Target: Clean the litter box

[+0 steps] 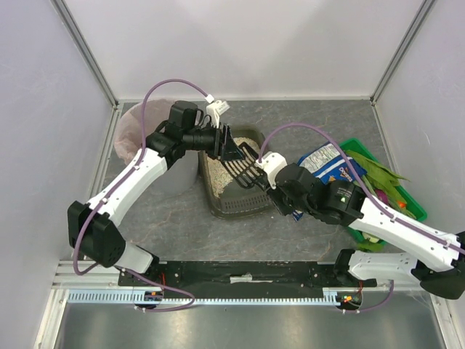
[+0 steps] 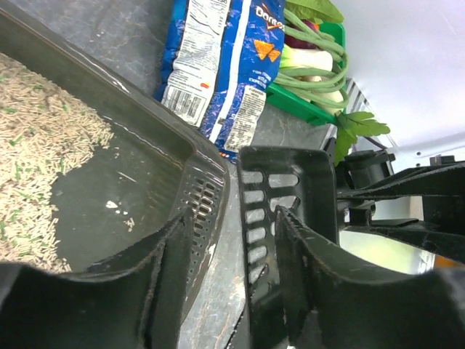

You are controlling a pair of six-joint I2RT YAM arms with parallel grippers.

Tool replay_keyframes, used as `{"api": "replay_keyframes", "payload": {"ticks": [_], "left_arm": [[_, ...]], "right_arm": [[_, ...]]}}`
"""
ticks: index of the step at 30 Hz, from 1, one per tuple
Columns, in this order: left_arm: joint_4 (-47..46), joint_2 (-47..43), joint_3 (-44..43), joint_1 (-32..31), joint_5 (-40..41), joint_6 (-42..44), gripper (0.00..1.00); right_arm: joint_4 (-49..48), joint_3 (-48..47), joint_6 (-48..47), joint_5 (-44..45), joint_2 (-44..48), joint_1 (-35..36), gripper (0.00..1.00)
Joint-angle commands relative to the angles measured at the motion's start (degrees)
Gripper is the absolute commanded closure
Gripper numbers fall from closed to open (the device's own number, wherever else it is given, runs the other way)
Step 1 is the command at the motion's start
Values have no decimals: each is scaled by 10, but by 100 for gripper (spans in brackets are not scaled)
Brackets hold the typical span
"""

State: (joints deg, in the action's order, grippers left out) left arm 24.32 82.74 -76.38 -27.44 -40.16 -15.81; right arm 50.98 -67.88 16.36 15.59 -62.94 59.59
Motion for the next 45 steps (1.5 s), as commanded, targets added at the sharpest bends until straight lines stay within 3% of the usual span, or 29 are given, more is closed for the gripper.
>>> {"api": "replay_keyframes", "payload": {"ticks": [1,2,3,5,12,15,21,25,39,45], "left_arm": [[-2,22,-31,1,-71,-11,57],[1,23,-33,2,-80,-11,68],[2,24,-34,2,-84,-14,88],[0,25,-36,2,-102,-23,98],[-6,15,-47,5,-119,-103,98],[-28,19,-43,6,-147,-161,98],[-145,15,-11,8,-190,-323,98],[-157,13,-15,9,-179,-385,98],[-175,7,21,12,-166,-443,98],[-191,6,29,12,-170,-457,98]], "right_arm": [[-34,-24,-3,29,33,7,100],[-41,-23,-1,33,39,7,97],[-46,-23,-2,34,47,6,94],[-62,-19,-2,43,68,8,87],[-143,-3,-19,59,171,7,26],[-182,0,-36,50,213,6,19],[-215,20,-75,41,252,8,21],[-248,29,-99,2,258,7,25],[-268,35,-129,-22,242,7,45],[-264,36,-119,-36,231,7,45]]}}
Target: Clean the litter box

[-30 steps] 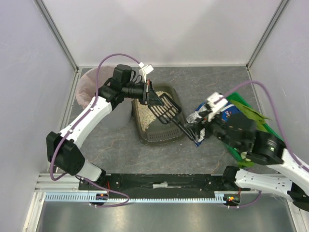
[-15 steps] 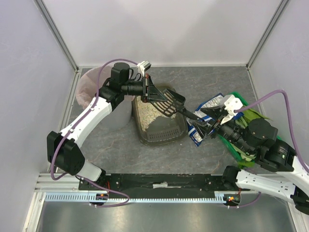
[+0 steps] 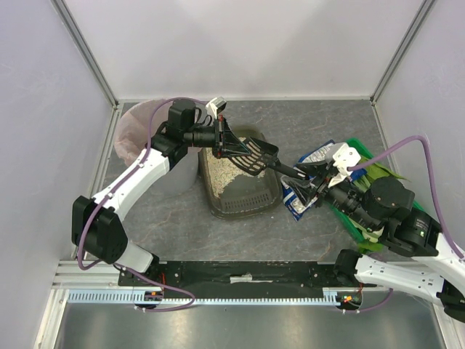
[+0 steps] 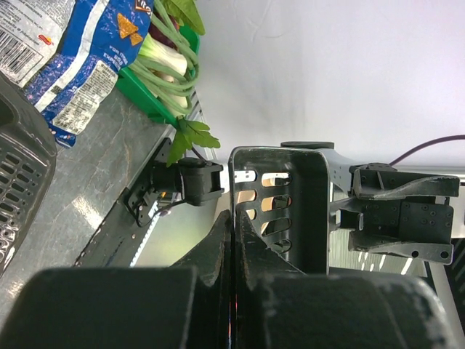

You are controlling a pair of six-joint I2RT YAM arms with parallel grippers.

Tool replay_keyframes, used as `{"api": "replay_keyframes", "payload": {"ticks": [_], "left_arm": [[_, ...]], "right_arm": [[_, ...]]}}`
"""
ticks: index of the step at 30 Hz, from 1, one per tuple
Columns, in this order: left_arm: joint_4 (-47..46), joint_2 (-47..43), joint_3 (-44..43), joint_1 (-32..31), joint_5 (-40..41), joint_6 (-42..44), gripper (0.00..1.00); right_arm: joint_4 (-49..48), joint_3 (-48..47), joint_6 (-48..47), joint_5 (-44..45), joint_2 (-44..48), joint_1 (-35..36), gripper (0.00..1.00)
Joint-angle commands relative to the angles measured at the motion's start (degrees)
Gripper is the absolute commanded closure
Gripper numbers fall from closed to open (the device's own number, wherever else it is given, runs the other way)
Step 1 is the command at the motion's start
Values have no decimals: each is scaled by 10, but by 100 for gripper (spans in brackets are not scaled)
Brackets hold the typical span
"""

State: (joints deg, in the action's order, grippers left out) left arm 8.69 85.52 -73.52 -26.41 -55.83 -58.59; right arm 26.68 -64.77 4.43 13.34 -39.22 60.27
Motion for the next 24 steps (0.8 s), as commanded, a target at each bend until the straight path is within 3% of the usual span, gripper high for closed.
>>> {"api": "replay_keyframes", "payload": {"ticks": [1,6,10,15,19,22,23,24], "left_arm": [[-35,-21,1,2,-15,-28,98],[-38,-28,2,2,-19,-27,98],[-34,-32,7,2,-21,-24,98],[-33,-35,8,2,-22,-16,98],[-26,-35,4,2,-24,0,98],[-19,-38,-1,2,-21,16,73],[-17,-37,-7,2,-20,20,50],[-15,-36,-13,2,-20,32,40]], "right_arm": [[-18,5,3,-15,-8,1,44],[5,-2,7,1,-24,-1,44],[2,-2,8,2,-21,0,52],[-2,-4,7,7,-22,0,74],[-5,-4,12,10,-23,0,99],[-4,-9,22,26,-23,0,100],[-3,-12,25,33,-20,1,100],[-1,-14,29,50,-17,0,100]]}}
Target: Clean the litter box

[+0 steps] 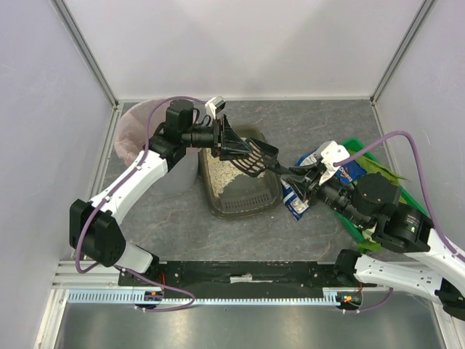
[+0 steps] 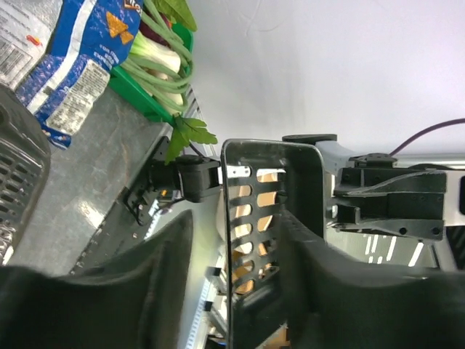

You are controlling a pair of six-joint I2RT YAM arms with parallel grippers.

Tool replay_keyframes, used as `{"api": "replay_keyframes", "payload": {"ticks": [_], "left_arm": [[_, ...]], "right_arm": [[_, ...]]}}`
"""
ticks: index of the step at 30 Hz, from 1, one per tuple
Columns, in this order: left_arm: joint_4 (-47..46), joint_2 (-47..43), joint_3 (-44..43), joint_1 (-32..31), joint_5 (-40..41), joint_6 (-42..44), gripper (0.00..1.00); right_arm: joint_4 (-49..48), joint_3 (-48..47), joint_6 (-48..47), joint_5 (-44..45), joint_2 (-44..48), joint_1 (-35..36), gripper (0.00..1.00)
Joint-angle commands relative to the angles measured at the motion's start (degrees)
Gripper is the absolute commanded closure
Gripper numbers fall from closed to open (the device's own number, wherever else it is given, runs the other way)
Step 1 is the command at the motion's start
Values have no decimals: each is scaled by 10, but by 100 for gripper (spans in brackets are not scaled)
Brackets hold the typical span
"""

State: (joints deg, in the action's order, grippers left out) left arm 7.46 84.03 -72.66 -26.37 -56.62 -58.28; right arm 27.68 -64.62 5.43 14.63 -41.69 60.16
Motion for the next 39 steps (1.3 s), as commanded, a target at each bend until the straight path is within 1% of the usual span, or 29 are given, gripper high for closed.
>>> {"api": "replay_keyframes", "payload": {"ticks": [1,4,6,8,9,11,12,13,14,15,16,18,19,20,21,22,23,24,25,27,29,30,31,32,34,36,38,39], "left_arm": [[7,-19,-29,2,-7,40,30],[55,-17,-84,2,25,101,26],[87,-12,-132,2,42,140,25],[112,-11,-179,2,81,170,24],[139,-11,-193,2,120,208,23],[166,-25,-226,2,170,252,23],[176,-32,-230,2,221,295,23],[186,-54,-230,3,245,314,22],[186,-67,-224,4,265,330,21],[185,-81,-217,6,307,364,20],[180,-111,-195,11,329,379,18],[167,-141,-162,21,378,412,16],[158,-155,-121,39,388,418,16],[134,-183,-98,47,396,423,16],[122,-196,-75,50,435,431,16],[106,-210,-30,50,448,434,16],[59,-243,-3,52,455,442,16],[35,-257,21,52,469,449,16],[21,-272,59,53,488,454,16],[-2,-300,85,53,535,482,16],[-15,-311,118,53,559,510,14],[-24,-318,130,53,565,518,13],[-30,-321,150,54,565,524,12],[-36,-322,159,54,565,531,12],[-48,-320,173,54,546,527,12],[-36,-317,167,54,525,525,12],[-31,-321,169,54,528,534,12],[-30,-324,175,54,548,538,12]], "right_arm": [[-8,-19,26,46,12,1,100],[18,-33,34,84,17,1,100],[44,-41,40,103,16,1,100],[63,-48,53,128,11,1,100],[82,-52,57,133,8,1,100],[106,-60,73,147,-1,0,100],[114,-63,80,152,-7,1,100],[123,-67,84,154,-20,1,100],[141,-81,92,156,-29,1,100],[154,-89,98,157,-41,1,100],[163,-98,100,159,-68,1,100],[187,-124,106,161,-96,1,100],[192,-132,107,161,-127,0,100],[199,-147,109,165,-141,0,100],[197,-153,109,165,-155,1,100],[196,-157,107,163,-185,1,100],[193,-166,103,163,-202,1,100],[192,-174,100,166,-218,1,100],[193,-182,95,167,-259,1,100],[195,-211,93,161,-300,-2,100],[192,-240,79,138,-359,-21,100],[190,-250,75,123,-377,-33,100],[188,-269,66,80,-412,-56,100],[179,-276,63,60,-428,-67,100],[171,-298,58,13,-473,-84,100],[179,-316,49,-2,-505,-87,100],[195,-338,47,-20,-545,-86,100],[200,-342,46,-24,-562,-86,100]]}}
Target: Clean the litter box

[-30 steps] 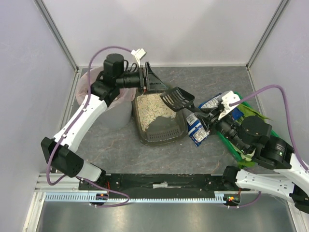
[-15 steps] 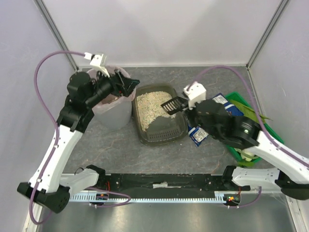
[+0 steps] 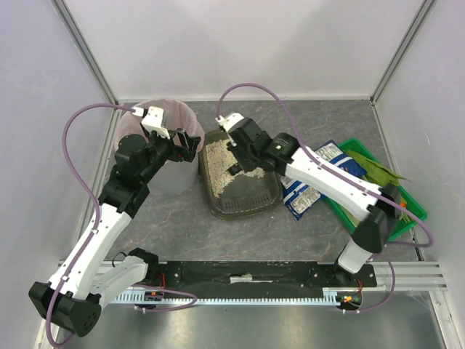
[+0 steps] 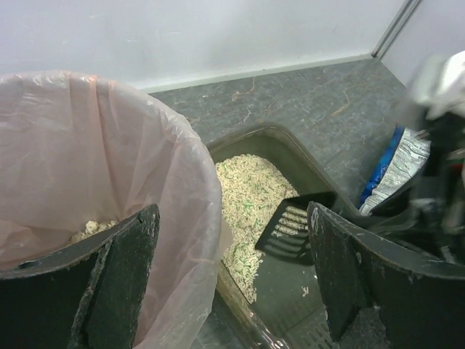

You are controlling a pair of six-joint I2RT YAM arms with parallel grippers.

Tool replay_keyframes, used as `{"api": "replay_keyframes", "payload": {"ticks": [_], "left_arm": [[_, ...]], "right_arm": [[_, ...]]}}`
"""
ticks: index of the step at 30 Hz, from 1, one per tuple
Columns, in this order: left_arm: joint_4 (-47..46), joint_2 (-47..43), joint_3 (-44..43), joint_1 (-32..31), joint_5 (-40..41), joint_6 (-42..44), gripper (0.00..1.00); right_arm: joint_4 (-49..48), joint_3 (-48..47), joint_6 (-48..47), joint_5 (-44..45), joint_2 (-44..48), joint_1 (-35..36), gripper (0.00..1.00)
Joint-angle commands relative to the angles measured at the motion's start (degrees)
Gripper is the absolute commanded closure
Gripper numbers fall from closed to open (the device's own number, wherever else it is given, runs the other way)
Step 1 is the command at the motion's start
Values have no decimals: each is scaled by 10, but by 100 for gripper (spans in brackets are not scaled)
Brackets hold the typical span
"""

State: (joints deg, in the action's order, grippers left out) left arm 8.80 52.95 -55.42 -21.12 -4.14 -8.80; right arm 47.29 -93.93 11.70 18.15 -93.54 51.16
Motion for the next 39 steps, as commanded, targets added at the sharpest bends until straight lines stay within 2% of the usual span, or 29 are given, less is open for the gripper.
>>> {"api": "replay_keyframes", "payload": {"ticks": [1,10,16,21,39], "left_arm": [[-45,-23,6,1,33,48,12],[-56,-38,22,1,52,56,12],[-58,-37,24,1,50,56,12],[-57,-38,24,1,55,60,12],[-61,-38,29,1,55,59,12]], "right_arm": [[8,-50,-17,-64,-48,4,100],[87,-88,-5,-96,-73,2,100],[65,-79,21,-128,-110,2,100],[53,-82,32,-119,-137,2,100],[-126,16,107,-18,-158,18,100]]}}
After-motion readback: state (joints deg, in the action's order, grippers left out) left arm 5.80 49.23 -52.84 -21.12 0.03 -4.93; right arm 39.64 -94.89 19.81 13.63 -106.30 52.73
